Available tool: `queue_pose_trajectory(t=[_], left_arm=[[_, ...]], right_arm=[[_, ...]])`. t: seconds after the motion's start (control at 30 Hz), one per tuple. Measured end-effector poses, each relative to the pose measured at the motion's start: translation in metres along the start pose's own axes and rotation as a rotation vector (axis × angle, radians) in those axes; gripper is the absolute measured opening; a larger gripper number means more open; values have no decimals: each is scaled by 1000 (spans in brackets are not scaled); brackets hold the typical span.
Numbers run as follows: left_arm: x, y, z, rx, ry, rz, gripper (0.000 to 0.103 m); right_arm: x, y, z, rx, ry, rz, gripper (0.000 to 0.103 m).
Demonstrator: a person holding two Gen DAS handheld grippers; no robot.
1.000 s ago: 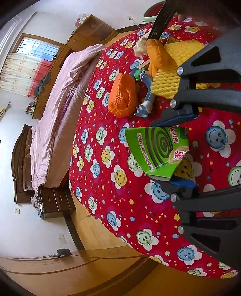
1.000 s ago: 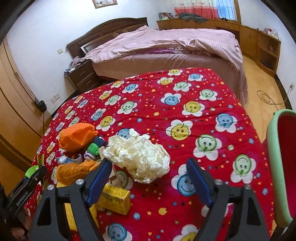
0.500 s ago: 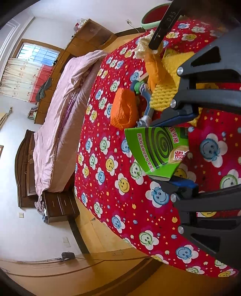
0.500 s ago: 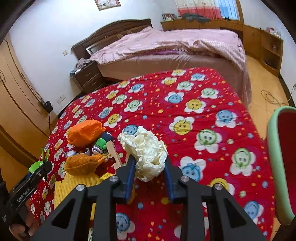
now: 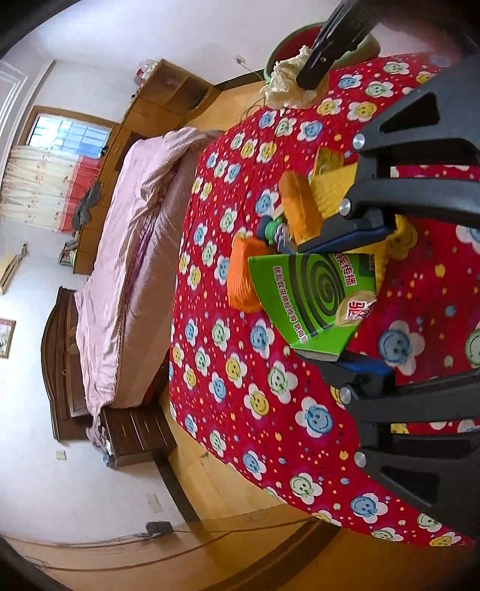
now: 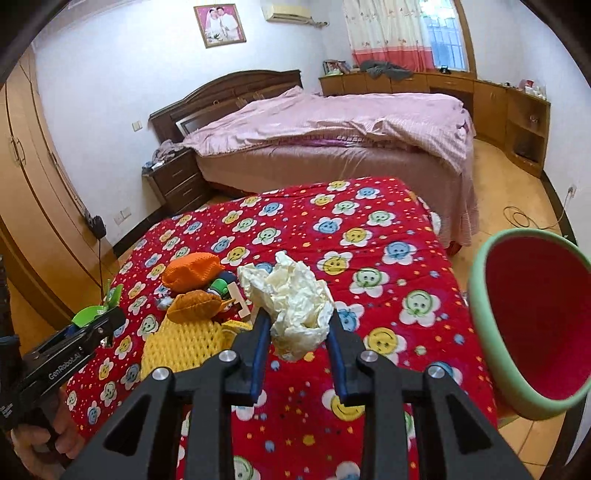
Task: Collect trash
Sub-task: 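Carry the green box and white paper over the red bin and open both tools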
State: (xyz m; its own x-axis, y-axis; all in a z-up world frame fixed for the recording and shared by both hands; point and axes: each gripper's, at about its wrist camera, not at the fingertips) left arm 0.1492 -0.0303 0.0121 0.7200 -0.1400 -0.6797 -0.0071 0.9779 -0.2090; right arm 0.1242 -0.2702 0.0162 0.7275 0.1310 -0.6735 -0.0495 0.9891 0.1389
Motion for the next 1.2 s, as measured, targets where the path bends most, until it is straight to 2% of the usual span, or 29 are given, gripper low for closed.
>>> queue_pose_trajectory(t=[0.27,0.57,0.97,1.2], left_arm=[[-15,-31,2,61,-18,-39,48],[-29,-79,2,150,-16,-130,48],[-32,-166,-14,312,1,-257,48],[-15,-219,-29,392,56,-314,48]], right_arm=[[-32,-17,-10,34,-32,-42,31],[-73,-43,-19,69,-89,-129,31],[-107,-94,-34,143,-121,-225,31],[-117,-131,-48,209,-120,-269,32]])
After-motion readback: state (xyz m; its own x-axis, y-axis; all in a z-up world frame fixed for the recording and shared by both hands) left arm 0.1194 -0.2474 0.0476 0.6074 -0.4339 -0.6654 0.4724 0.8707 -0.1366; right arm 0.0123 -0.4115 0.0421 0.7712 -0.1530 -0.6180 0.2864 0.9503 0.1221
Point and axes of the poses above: each gripper's, at about its wrist camera, not at the fingertips, and x roughly the way its jaws point, y to its left, z to its top, and after that the axes turned 7 degrees about -x, right-handed
